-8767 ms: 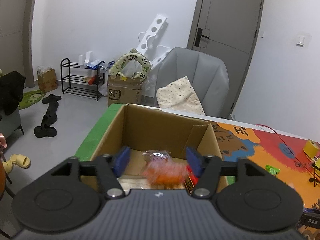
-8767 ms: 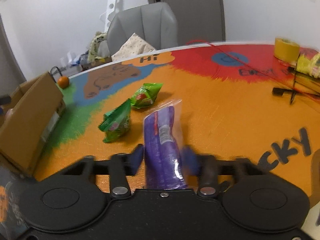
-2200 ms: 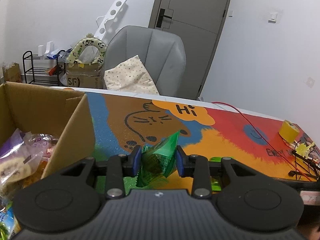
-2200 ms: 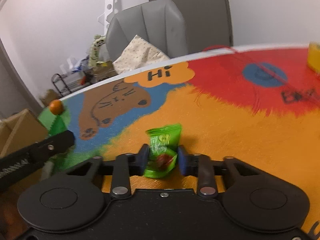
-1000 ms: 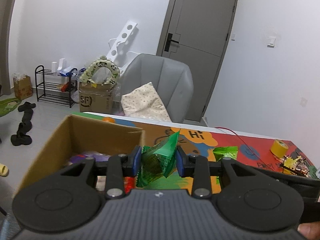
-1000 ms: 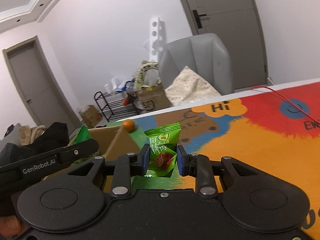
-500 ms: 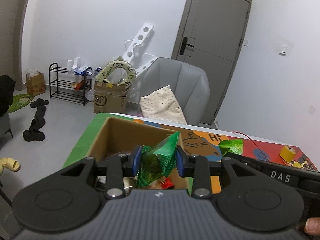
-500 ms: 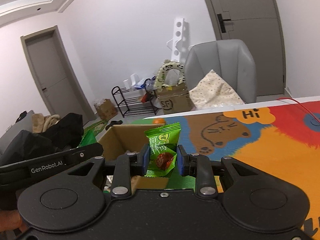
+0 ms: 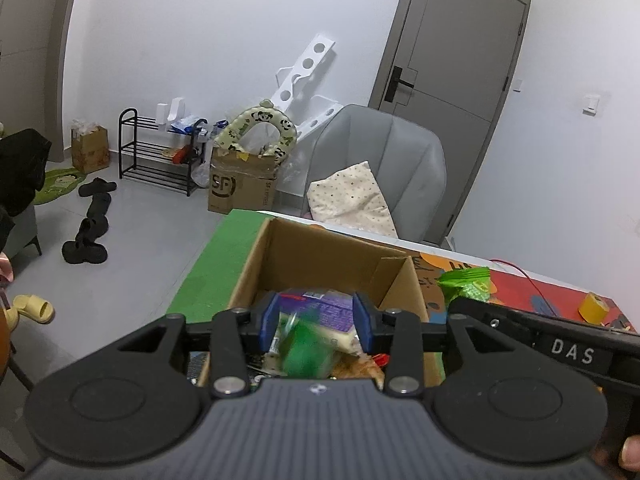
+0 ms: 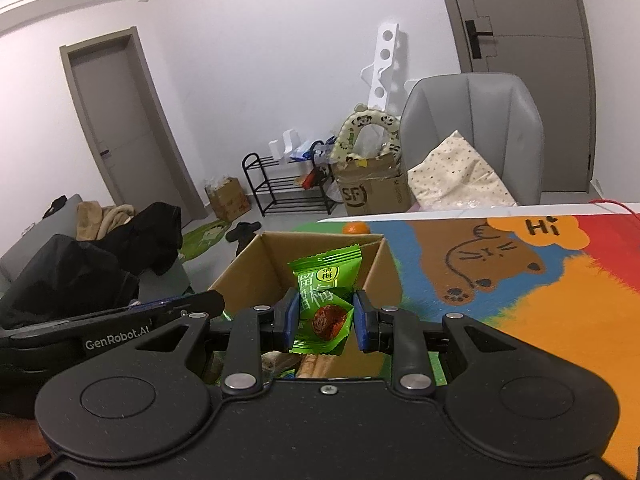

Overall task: Organize snacks
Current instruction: 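Open both grippers to drop the green packets into the box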

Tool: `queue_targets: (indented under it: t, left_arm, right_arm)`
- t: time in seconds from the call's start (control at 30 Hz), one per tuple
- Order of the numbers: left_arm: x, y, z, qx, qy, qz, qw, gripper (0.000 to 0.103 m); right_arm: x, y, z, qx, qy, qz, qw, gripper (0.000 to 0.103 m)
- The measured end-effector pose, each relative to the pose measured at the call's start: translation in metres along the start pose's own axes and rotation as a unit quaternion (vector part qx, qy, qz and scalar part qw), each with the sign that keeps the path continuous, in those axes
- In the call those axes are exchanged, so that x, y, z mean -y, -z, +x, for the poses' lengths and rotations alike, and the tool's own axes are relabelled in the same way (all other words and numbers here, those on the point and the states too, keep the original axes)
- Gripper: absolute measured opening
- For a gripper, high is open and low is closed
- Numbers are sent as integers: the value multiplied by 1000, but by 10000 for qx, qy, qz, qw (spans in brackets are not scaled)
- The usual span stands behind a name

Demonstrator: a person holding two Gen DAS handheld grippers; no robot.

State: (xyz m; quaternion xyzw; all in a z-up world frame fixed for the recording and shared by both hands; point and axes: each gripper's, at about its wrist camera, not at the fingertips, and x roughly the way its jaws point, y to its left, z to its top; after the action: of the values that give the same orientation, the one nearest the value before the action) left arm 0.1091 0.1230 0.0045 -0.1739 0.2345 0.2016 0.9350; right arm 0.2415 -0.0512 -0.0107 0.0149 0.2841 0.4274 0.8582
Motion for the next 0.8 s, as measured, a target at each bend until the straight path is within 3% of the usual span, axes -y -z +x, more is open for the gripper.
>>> queue_targets:
  t: [0.3,0.43,0.6,0.8]
  left_arm:
    - [-18,-1,-9,56,-150,-153,9998,52]
    - [-22,-1,-12,100,-227,-149,9996,63]
    - [-21,2,-13,90,-212,-88,9997,81]
    - [-12,7,-11,-35,-95,18,9999,86]
  right_arm:
    - [-19,0,9,-189,-244,-141,9994,29]
    - [-24,0,4,-144,-277,-191,9993,50]
    - [-12,0,-4,-142,-105,-64,9998,52]
    - [5,5,-20,-122,142,16,9998,62]
